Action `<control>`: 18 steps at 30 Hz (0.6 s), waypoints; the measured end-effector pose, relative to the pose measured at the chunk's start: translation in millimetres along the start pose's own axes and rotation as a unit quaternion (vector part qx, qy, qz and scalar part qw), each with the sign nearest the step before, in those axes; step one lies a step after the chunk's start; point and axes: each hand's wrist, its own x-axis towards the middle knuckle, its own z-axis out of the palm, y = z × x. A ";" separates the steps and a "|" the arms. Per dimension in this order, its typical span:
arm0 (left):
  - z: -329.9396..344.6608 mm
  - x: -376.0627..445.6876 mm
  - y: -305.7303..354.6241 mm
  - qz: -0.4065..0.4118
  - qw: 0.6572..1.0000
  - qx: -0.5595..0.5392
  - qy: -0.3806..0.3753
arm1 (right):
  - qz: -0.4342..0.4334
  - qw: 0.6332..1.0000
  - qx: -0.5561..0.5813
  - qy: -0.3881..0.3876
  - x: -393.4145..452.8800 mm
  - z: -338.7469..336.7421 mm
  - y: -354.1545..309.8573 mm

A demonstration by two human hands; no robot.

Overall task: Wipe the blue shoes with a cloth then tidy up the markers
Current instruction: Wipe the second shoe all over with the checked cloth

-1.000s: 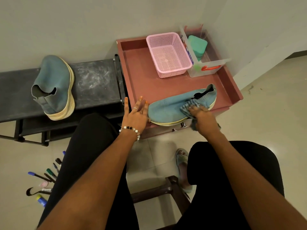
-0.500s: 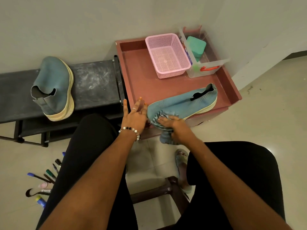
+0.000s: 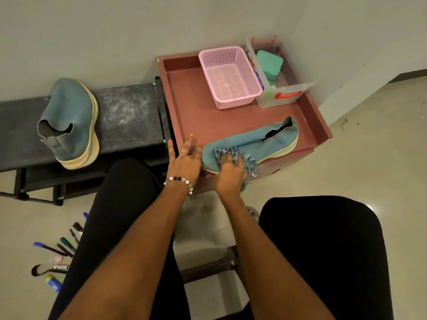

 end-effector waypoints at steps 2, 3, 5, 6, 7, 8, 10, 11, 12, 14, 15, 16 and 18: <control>-0.1 -0.3 0.7 -0.002 1.000 0.011 -0.001 | -0.031 0.999 0.030 -0.025 -8.7 12.7 -12.1; -1.0 -0.7 1.0 -0.001 1.000 0.018 -0.003 | -0.064 0.997 0.040 -0.035 -13.5 17.0 -13.2; -2.2 -1.1 1.3 0.004 1.000 0.021 -0.004 | -0.132 0.986 0.073 -0.064 -14.3 16.3 -2.6; -3.9 -1.7 1.3 0.005 1.000 0.017 -0.002 | -0.170 0.979 0.084 -0.073 -11.5 10.8 7.6; -5.0 -2.3 0.9 0.006 1.000 0.013 -0.001 | -0.204 0.971 0.083 -0.095 -6.9 4.1 19.8; -6.7 -3.1 0.3 0.007 1.000 0.007 0.000 | -0.242 0.961 0.075 -0.108 -2.8 -6.1 30.4; -7.9 -3.4 -0.9 0.006 1.000 -0.008 0.002 | -0.288 0.945 0.060 -0.144 13.5 -18.3 56.5; -8.3 -3.5 -1.1 0.006 1.000 -0.012 0.003 | -0.291 0.945 0.032 -0.148 23.9 -27.4 68.5; -8.5 -3.5 -1.0 0.007 1.000 -0.016 0.003 | -0.285 0.947 0.006 -0.146 32.4 -37.6 77.8; -7.6 -2.7 -0.6 0.007 1.000 -0.025 0.002 | -0.260 0.959 -0.048 -0.103 45.5 -52.8 94.6; -6.5 -1.8 -0.7 0.006 1.000 -0.025 0.000 | -0.229 0.968 -0.078 -0.064 49.2 -54.6 99.5; -6.5 -1.7 -0.6 0.006 1.000 -0.022 0.000 | -0.208 0.969 -0.127 -0.025 50.1 -54.4 99.5; -6.0 -1.7 -0.7 0.005 1.000 -0.019 -0.004 | -0.147 0.978 -0.143 0.018 47.4 -44.8 83.2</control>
